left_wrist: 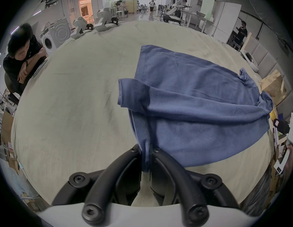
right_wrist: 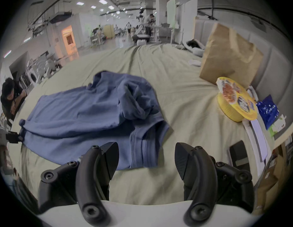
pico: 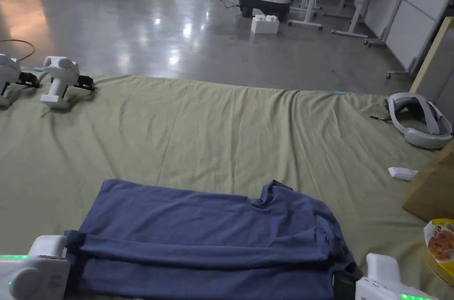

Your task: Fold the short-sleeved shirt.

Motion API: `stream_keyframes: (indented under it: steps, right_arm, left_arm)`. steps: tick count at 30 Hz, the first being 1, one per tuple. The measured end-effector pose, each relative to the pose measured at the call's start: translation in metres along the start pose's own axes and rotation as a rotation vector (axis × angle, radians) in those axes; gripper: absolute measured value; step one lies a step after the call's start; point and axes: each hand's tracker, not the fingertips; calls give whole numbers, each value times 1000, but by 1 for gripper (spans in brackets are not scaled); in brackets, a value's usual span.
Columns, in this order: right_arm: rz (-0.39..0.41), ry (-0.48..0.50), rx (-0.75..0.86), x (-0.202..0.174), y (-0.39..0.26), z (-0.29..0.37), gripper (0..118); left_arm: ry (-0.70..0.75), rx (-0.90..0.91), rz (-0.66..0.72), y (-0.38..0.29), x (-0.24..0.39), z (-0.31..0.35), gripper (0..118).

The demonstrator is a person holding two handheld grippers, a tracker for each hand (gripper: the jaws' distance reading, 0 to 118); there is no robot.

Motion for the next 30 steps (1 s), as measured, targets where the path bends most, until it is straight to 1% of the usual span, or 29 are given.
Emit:
stream_keyframes:
  steps: [3,4,5,6,7,8,9,10,11,13,19,21,24,30]
  right_arm:
    - [24,36,-75,-7,5,-24,78]
    - [39,43,-122,-10,6,-34,75]
    - [54,37,-156,-12,5,-43,68]
    - [70,32,-203,-14,3,-51,56]
    - [65,39,-213,-16,1,-55,53]
    - [60,33,-182,-19,-1,-54,47]
    - [64,19,-174,-22,-1,-50,34]
    - [65,36,-174,-24,1,-47,17]
    - [49,56,-161,-27,1,-46,16]
    - [63,13,-173,-34,1,-47,15]
    - [66,10,-123,-33,2,-26,14]
    - [57,17,-87,-31,5,-11,14]
    - [71,22,-58,-30,9,10,14]
    - [144,8,-23,-29,3,58,14]
  left_arm:
    - [-6,14,-1,-1,-1,2,12]
    - [-6,12,-1,-1,-2,-1,12]
    - [-7,11,0,-1,-2,-2,12]
    - [-8,11,0,-1,-3,-3,12]
    - [-8,10,1,-1,-3,-3,12]
    - [-7,10,3,-2,-2,-3,12]
    - [-7,13,5,-3,-1,-3,12]
    - [-6,15,5,-3,0,-2,12]
    - [-4,18,3,-3,0,-2,12]
    - [1,27,-3,-4,2,0,12]
    - [-18,74,22,-3,3,14,11]
    - [-23,113,21,0,2,31,11]
    - [-46,135,28,2,0,46,11]
    - [-63,159,18,-17,-10,75,11]
